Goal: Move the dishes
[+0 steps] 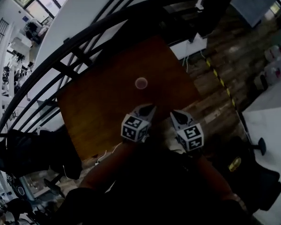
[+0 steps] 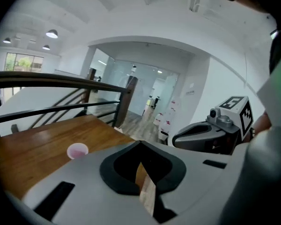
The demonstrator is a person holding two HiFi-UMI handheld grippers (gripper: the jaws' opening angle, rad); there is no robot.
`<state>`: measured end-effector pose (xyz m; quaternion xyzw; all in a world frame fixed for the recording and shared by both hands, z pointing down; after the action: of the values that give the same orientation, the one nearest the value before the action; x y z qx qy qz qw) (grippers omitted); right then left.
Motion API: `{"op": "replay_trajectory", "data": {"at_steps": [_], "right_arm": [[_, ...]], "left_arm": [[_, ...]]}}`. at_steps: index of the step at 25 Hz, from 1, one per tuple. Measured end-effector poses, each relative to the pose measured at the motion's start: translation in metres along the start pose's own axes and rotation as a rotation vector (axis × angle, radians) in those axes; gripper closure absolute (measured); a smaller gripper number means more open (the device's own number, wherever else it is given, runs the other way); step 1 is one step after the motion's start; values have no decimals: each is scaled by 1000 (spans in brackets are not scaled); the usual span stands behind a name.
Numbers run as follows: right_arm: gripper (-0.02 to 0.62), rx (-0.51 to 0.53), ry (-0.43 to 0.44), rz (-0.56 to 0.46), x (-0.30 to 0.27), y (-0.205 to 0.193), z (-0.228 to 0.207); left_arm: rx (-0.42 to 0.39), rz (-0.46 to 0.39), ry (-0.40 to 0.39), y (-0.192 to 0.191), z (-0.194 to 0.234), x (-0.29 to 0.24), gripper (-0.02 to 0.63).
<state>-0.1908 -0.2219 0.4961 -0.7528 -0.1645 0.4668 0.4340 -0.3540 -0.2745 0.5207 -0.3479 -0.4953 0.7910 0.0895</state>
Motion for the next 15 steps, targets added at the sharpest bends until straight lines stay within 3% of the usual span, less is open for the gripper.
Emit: {"op": "replay_trajectory", "data": {"at_steps": [7, 15], "right_arm": [[584, -129, -187, -68, 130, -78, -57], [584, -240, -362, -121, 270, -179, -94]], "left_arm": [[-148, 83, -197, 7, -136, -74, 615], [-285, 146, -426, -22, -305, -134, 615]]}}
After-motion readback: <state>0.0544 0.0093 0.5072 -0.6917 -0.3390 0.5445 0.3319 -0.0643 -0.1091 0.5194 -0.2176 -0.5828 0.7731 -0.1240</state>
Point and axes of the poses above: the fingertips, and each gripper's own axes: x backward along the fingers, z to its left, y out of its top, the point moved 8 cm from there along x, backward along the fingers, and after that the axes turned 3 degrees about -x, right-handed, at the moved point
